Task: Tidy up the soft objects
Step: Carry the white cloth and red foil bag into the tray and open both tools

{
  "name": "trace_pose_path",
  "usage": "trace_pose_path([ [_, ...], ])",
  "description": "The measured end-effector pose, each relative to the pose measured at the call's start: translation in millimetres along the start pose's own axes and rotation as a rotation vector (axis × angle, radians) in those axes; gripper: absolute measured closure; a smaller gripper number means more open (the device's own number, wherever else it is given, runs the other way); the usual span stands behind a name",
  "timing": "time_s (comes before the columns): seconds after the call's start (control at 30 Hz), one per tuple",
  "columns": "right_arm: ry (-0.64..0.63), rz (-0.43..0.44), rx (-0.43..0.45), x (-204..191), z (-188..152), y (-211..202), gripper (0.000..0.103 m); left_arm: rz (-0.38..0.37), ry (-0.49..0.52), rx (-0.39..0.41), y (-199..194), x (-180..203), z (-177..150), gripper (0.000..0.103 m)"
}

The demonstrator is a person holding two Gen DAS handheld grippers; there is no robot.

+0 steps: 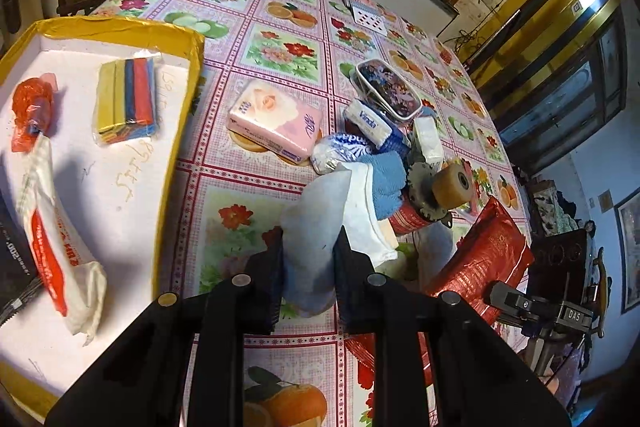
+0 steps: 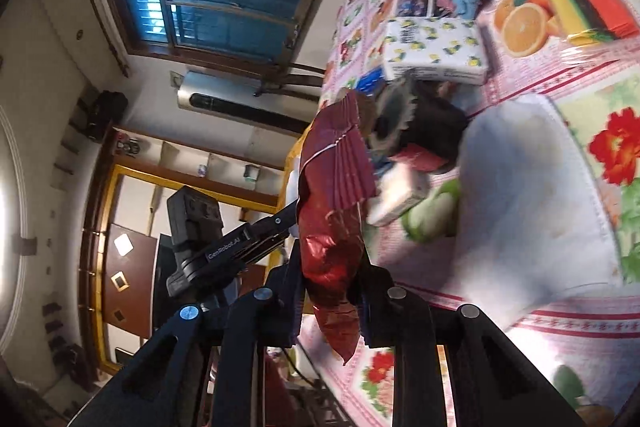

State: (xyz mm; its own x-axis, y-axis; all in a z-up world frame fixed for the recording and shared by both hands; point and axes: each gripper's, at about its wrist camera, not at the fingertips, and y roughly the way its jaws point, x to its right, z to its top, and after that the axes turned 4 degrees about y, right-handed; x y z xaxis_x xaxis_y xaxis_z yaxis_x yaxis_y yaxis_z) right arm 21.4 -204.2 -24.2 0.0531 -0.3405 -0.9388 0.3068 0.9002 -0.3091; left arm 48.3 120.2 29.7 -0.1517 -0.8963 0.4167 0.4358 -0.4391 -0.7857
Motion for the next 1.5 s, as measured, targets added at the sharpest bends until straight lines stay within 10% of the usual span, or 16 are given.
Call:
trace_pose_path([
  [0.37,-0.073,0.060,-0.153,-83.8,43.5,127.7,0.081,0.173,-0.076,0.125,-76.7,-79.7,31.5,0.084],
  [0.77,-0.205,-0.229,-0.299,-99.4,69.2,306.5,0.074,0.329,-0.215,0.071,-36.7,-171.6,49.9,0.083],
  [0.87,-0.260,-0.329,-0.260,-98.6,70.9,306.7,0.047,0.334,-0.224,0.062,-28.9,-179.0,46.6,0.079],
  [1.0,-0.345,-0.417,-0.216,-110.3,63.0,295.3,0.041,0.360,-0.254,0.056,-23.8,-187.5,44.4,0.047],
  [1.13,-0.451,-0.475,-0.150,-126.4,46.4,278.3,0.021,0.391,-0.245,0.071,-29.6,-181.9,41.3,0.045],
  [1.5,-0.598,-0.414,-0.020,-162.4,-9.2,181.9,0.016,0.447,-0.122,0.246,-77.2,-114.0,9.2,0.037],
])
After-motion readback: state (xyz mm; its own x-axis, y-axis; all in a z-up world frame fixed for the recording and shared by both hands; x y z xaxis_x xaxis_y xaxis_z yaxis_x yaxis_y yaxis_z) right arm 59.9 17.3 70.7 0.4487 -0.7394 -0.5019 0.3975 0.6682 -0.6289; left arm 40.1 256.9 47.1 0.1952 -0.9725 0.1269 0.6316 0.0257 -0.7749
